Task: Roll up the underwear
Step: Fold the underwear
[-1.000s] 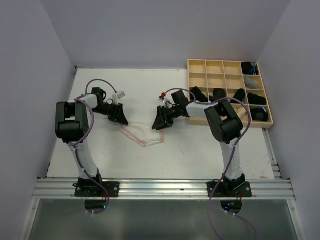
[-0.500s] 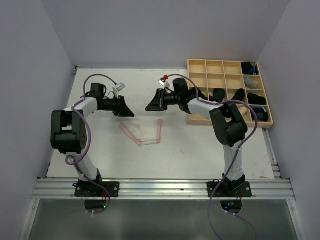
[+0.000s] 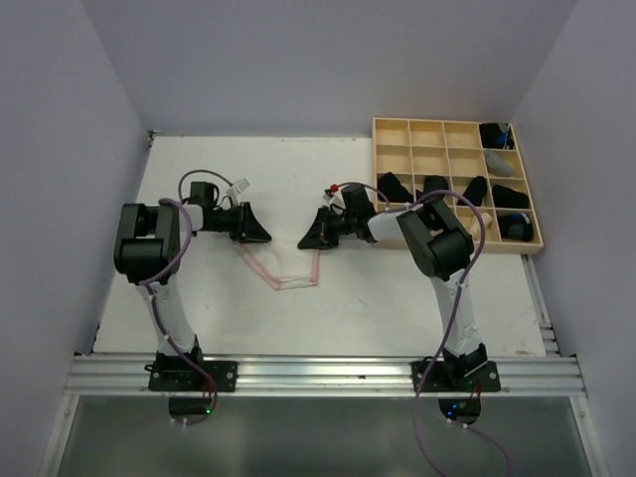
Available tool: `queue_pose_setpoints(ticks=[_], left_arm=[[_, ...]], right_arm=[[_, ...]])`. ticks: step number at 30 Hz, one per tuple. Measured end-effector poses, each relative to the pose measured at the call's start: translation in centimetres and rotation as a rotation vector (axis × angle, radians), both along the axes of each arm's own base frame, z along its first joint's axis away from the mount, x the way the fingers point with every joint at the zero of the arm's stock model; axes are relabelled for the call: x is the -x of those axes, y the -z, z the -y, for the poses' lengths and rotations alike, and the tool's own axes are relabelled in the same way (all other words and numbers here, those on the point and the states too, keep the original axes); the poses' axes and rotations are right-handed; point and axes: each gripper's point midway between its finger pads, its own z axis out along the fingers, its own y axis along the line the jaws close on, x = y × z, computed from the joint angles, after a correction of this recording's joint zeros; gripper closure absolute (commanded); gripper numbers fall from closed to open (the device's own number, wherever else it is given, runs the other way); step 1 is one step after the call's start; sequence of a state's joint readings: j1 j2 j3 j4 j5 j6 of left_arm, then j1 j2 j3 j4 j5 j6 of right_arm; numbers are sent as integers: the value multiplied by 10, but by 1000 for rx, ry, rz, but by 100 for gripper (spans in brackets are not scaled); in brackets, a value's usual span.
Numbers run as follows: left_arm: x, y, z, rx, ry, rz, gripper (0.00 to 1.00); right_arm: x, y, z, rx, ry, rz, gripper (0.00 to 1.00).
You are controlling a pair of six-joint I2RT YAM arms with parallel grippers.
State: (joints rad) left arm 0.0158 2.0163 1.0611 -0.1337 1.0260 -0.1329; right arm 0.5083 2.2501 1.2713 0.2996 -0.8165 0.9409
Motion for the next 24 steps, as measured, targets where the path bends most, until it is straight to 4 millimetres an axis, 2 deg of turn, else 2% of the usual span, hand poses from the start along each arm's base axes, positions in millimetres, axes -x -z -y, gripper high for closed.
queue_pose_setpoints(ticks=[2,4,6,8,9,11,12,13,14,16,17,18,20,22,24], left_arm=[[-2,-4,-1,-4,10,24,62],[-1,-12,-3,-8,31,55,57],[2,-31,-4,-17,79,108,51],[0,-66,-5,-43,122,223,43],[-2,-89,-5,-57,138,301,29],[-3,-141,-6,-98,147,466,13],[-2,-169,-7,-117,144,554,0],[-1,-197,-8,-132,131,636,0],[1,-219,-10,-147,101,693,0],[-3,-245,-20,-203,-8,736,0],[-9,-250,-27,-233,-80,730,0],[-15,-253,-34,-250,-133,725,6],[-30,-243,-45,-247,-169,693,13],[-47,-214,-55,-236,-186,602,15],[-51,-170,-66,-219,-206,470,15]], right_arm=[[2,-6,2,10,-15,16,87],[3,-23,3,17,-39,60,85],[0,-54,5,23,-70,165,85],[-3,-95,7,22,-100,318,77],[-5,-122,10,22,-117,421,62],[-6,-181,16,18,-149,653,52],[-4,-207,20,15,-170,766,32],[-2,-225,23,13,-185,848,15],[0,-244,27,14,-200,929,5],[1,-264,31,15,-211,1025,1],[1,-265,32,12,-220,1033,1],[1,-258,30,-6,-248,1006,1],[-9,-240,21,-59,-291,909,1],[-23,-203,6,-122,-287,743,1],[-26,-151,-2,-142,-236,563,3]])
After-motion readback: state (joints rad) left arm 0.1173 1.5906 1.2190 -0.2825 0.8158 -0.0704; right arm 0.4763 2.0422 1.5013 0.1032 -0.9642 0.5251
